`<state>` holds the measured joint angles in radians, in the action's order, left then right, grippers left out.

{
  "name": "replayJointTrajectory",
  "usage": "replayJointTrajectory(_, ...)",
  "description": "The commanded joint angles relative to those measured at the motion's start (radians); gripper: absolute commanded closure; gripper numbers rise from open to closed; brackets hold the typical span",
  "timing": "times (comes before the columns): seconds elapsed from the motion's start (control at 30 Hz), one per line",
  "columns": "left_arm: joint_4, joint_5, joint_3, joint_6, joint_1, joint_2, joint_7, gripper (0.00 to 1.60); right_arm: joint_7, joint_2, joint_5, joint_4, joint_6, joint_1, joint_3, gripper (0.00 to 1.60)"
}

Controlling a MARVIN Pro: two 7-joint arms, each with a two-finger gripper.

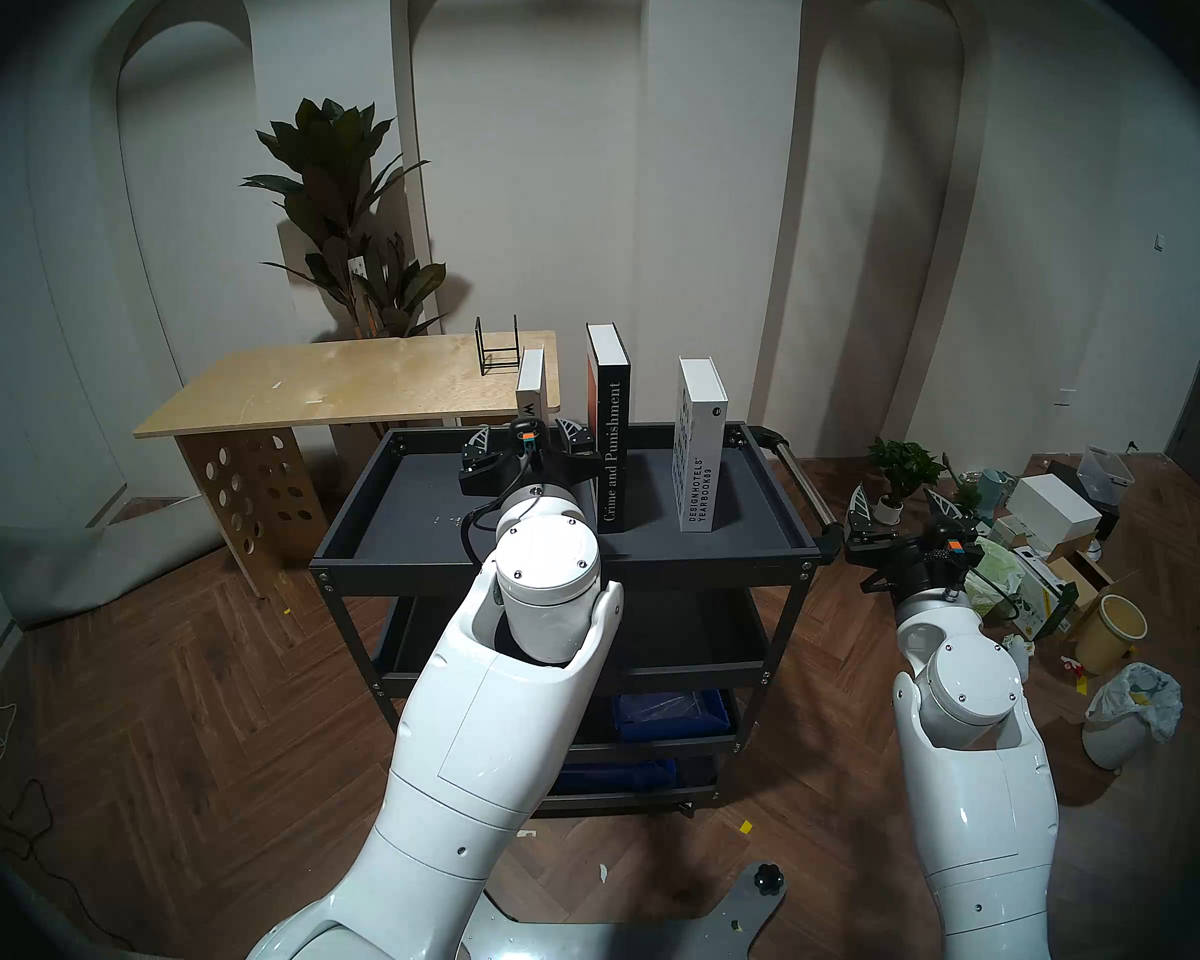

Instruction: Sort the books onto the shelf by size, largest to the left

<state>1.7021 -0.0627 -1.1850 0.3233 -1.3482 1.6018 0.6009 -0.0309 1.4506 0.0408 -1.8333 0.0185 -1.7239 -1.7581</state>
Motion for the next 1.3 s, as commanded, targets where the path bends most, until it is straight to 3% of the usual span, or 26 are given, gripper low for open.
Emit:
replayJointTrajectory(0.0, -0.032, -0.007, -0.015, -0.031, 0.098, 0.008, -0.032, 0.0, -0.016, 0.01, -0.008, -0.03, 0.014, 0.003, 0.003, 0.0)
replayJointTrajectory(0.87, -0.21, -0.048, -0.064, -0.115, 0.211, -0.002, -0.128, 0.0, -0.074, 0.028, -0.05, -0.037, 0.026, -0.006, 0.024, 0.0)
replayJointTrajectory(1.27, -0.227, -0.05, -0.072, -0.122, 0.213, -0.004, -0.158, 0.06, -0.095, 0.035, -0.066, -0.036, 0.027, -0.004, 0.034, 0.0)
